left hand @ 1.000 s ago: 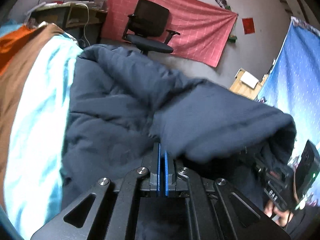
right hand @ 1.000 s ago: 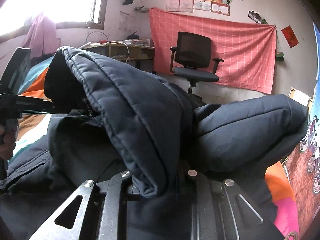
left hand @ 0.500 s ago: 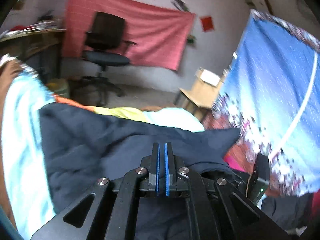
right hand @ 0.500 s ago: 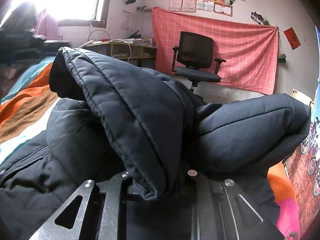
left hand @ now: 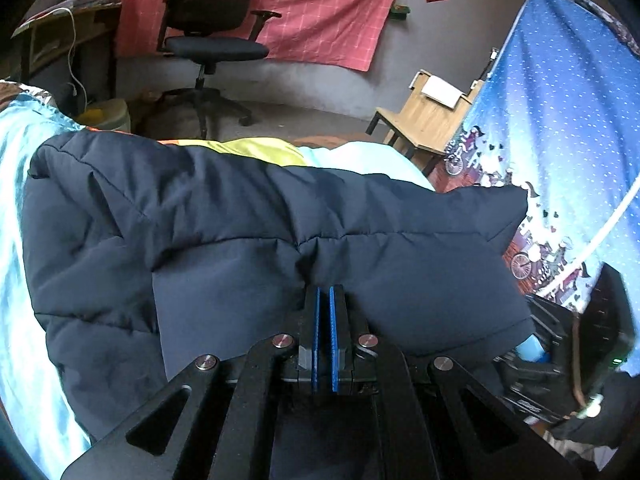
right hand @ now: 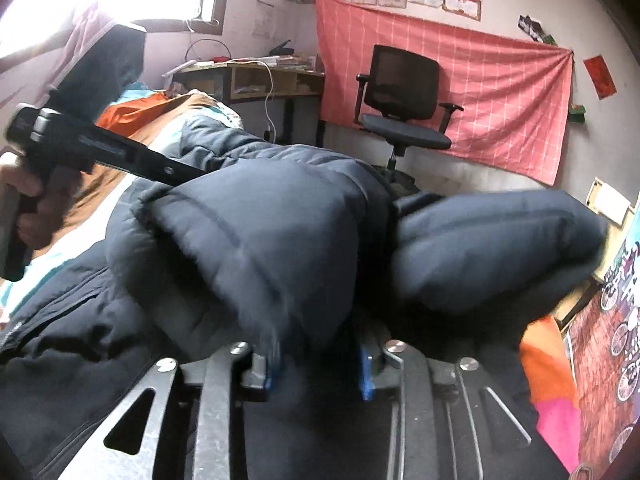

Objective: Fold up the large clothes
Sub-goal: 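Lay the held hem over the jacket body with both tools, then open both tools and release the folded hem onto the jacket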

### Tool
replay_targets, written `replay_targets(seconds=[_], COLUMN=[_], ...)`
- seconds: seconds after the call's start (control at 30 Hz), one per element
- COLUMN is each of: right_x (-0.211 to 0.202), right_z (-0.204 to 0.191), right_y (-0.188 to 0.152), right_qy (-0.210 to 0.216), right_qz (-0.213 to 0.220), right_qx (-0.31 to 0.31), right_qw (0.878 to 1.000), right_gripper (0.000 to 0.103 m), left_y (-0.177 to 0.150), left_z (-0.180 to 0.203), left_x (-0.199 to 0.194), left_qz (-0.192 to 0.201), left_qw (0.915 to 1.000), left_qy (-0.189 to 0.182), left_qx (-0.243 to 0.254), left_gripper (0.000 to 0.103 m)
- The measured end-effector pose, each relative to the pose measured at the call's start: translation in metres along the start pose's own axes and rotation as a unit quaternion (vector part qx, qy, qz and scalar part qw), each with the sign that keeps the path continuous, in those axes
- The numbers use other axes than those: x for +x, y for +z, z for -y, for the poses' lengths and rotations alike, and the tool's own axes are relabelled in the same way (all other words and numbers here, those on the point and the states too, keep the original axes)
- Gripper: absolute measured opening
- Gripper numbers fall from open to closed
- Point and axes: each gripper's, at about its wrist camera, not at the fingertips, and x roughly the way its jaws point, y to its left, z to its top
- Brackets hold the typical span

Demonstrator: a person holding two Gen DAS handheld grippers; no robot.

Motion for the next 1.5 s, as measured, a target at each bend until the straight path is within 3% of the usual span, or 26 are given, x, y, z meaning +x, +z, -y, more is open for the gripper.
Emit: replay_targets(seconds=[0.13,0.27,0.37,0.43,0.53,0.63,0.9,1.07,1.3,1.5], right_x=[-0.029,-0.060,-0.058,-0.039,0.006,0.039,0.076,0.117,0.181,0.230], right_z=[0.017,0.028,0.031,0.028,0.020,0.023,0.031,0.047,0.081,0.104], right_y=[0.000,0.023,0.052,0.070,0.084,0.077,0.062,0.074,0.075,0.073], right_qy=[0.009,0.030,0.051,0.059,0.070,0.065,0.037,0.029,0.045,0.043], right_qz=[-0.006,0.036,0.053,0.037,-0.028,-0.084,-0.131,-0.168,-0.229,-0.257], right_qx=[0.044,0.085,0.112,0.117,0.112,0.134,0.094,0.089,0.101,0.130], right_qw=[0.999,0.995,0.991,0.991,0.991,0.985,0.986,0.981,0.967,0.957], right_gripper=[0.043,0.060,0.060,0.059,0.036,0.036,0.033,0.033,0.033,0.033], left_y=[0.000,-0.003,-0.004,-0.004,-0.006,-0.008,0.000,0.021,0.046,0.056], left_z=[-0.008,-0.011,-0.013,-0.013,-0.009,-0.006,-0.009,-0.020,-0.029,-0.056], left_x=[0.007,0.008,0.009,0.009,0.007,0.006,0.023,0.057,0.119,0.159], left_qz=[0.004,0.007,0.009,0.009,0.009,0.004,-0.014,-0.048,-0.084,-0.083], left_qw=[1.0000,1.0000,0.9999,0.9999,0.9999,1.0000,0.9995,0.9978,0.9920,0.9931], left_qy=[-0.002,-0.002,-0.004,-0.004,0.000,0.006,0.022,0.045,0.088,0.082], left_qx=[-0.005,-0.005,-0.009,-0.009,-0.005,0.004,0.019,0.004,0.033,-0.001], left_gripper=[0.003,0.003,0.002,0.002,0.003,0.002,0.002,0.003,0.003,0.004])
